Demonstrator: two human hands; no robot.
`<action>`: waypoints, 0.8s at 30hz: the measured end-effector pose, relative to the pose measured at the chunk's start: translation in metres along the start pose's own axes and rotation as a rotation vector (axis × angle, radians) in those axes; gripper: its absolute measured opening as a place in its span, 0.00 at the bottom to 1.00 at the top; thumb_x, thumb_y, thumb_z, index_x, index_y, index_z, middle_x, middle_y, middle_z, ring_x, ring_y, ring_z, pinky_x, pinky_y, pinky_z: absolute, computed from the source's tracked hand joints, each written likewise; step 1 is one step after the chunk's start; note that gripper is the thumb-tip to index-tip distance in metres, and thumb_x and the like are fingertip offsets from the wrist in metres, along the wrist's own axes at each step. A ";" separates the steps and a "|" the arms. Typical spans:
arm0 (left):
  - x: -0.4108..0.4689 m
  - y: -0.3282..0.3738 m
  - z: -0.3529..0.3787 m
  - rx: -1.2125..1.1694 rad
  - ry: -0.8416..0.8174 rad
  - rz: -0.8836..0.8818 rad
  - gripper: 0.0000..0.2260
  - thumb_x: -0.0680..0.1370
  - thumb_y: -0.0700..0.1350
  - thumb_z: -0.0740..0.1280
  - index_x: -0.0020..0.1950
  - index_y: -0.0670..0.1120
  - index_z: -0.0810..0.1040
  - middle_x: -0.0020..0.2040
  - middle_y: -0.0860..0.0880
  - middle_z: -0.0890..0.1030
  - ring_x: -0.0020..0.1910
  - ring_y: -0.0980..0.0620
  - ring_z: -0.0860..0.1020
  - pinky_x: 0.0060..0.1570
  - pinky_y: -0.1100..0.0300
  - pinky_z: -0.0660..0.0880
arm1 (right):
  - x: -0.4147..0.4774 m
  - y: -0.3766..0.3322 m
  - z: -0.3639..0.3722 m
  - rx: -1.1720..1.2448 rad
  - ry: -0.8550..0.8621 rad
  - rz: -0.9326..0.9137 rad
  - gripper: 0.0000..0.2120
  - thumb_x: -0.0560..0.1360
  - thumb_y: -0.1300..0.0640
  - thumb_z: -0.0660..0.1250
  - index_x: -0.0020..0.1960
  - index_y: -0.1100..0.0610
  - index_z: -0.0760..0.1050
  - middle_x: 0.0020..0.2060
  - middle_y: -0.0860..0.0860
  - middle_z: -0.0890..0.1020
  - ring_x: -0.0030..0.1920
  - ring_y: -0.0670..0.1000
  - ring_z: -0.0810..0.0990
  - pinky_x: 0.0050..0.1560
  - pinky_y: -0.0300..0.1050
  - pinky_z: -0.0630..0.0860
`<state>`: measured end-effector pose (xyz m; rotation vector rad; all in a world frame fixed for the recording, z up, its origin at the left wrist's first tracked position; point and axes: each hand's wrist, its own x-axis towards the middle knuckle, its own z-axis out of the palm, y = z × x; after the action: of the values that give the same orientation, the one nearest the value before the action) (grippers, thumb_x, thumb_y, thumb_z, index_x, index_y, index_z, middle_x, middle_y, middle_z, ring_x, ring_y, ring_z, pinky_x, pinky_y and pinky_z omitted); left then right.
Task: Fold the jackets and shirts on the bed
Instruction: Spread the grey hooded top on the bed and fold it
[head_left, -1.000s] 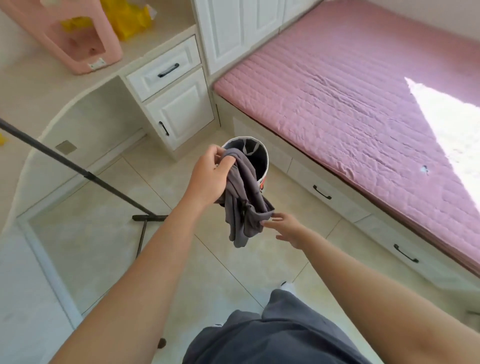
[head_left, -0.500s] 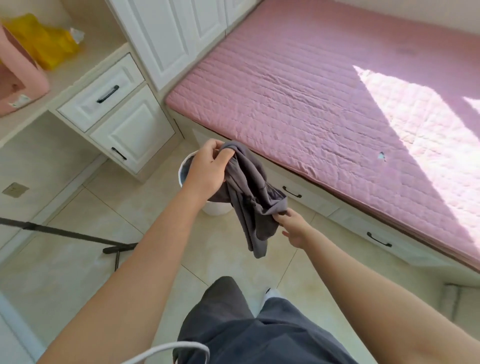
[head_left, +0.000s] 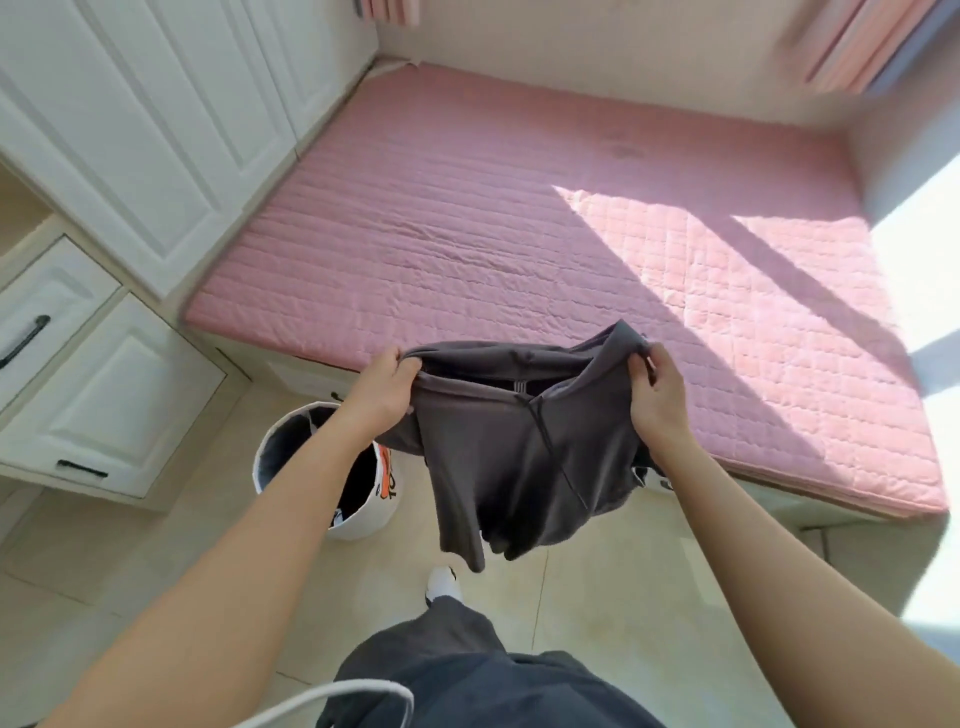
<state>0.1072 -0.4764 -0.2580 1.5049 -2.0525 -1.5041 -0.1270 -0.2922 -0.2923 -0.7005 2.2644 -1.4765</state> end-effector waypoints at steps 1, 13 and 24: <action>0.011 0.006 -0.003 0.083 -0.013 0.044 0.08 0.83 0.48 0.55 0.52 0.44 0.67 0.46 0.47 0.74 0.46 0.46 0.73 0.47 0.49 0.75 | 0.005 -0.005 -0.003 -0.008 0.023 -0.030 0.07 0.82 0.60 0.56 0.53 0.58 0.73 0.47 0.52 0.77 0.47 0.48 0.73 0.44 0.33 0.68; 0.119 0.064 -0.005 0.501 0.198 0.516 0.09 0.84 0.49 0.52 0.57 0.45 0.65 0.35 0.47 0.73 0.34 0.43 0.70 0.35 0.51 0.64 | 0.068 -0.029 -0.010 -0.320 0.296 -0.033 0.07 0.81 0.52 0.55 0.46 0.46 0.69 0.40 0.45 0.78 0.47 0.56 0.76 0.55 0.57 0.71; 0.250 0.139 0.020 0.565 0.110 0.569 0.11 0.83 0.53 0.54 0.59 0.48 0.69 0.44 0.44 0.79 0.44 0.39 0.76 0.41 0.49 0.71 | 0.201 -0.026 -0.029 -0.346 0.285 -0.041 0.07 0.81 0.56 0.55 0.49 0.55 0.72 0.41 0.50 0.79 0.44 0.50 0.74 0.56 0.49 0.65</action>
<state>-0.1071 -0.6664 -0.2532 0.9546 -2.6550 -0.6501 -0.3011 -0.3946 -0.2603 -0.6681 2.7817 -1.2819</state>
